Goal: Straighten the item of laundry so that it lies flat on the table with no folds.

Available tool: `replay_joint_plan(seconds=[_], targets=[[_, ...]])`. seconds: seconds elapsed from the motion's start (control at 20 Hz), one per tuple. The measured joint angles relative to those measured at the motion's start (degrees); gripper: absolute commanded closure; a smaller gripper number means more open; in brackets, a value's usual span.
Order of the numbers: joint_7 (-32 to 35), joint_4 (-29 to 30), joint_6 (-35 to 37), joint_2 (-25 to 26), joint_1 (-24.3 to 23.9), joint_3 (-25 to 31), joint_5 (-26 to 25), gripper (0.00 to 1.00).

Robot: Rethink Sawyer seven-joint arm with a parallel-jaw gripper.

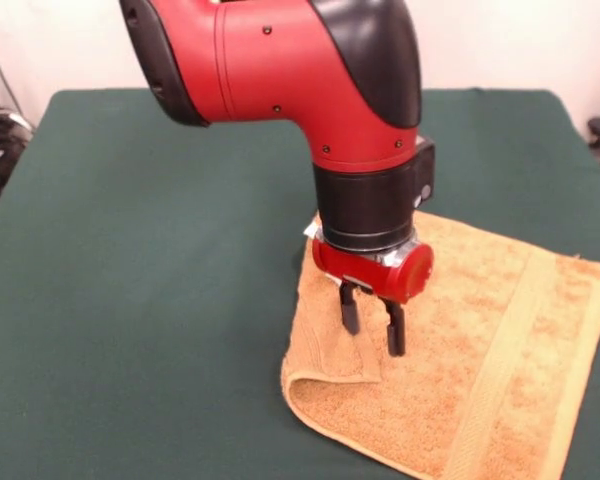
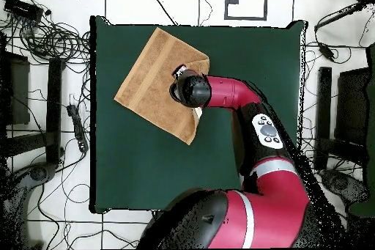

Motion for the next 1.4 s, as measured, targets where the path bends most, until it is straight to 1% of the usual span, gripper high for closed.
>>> replay_joint_plan(seconds=[0.55,0.6,0.9,1.4], targets=[[0.0,0.0,-0.1,-0.1,0.7,-1.0,0.1,0.00],[0.0,0.0,0.0,-0.1,0.8,-1.3,0.0,1.00],[0.0,-0.1,-0.1,-0.1,1.3,-2.6,-0.1,1.00],[0.0,0.0,-0.1,-0.1,1.3,-2.7,-0.1,1.00]])
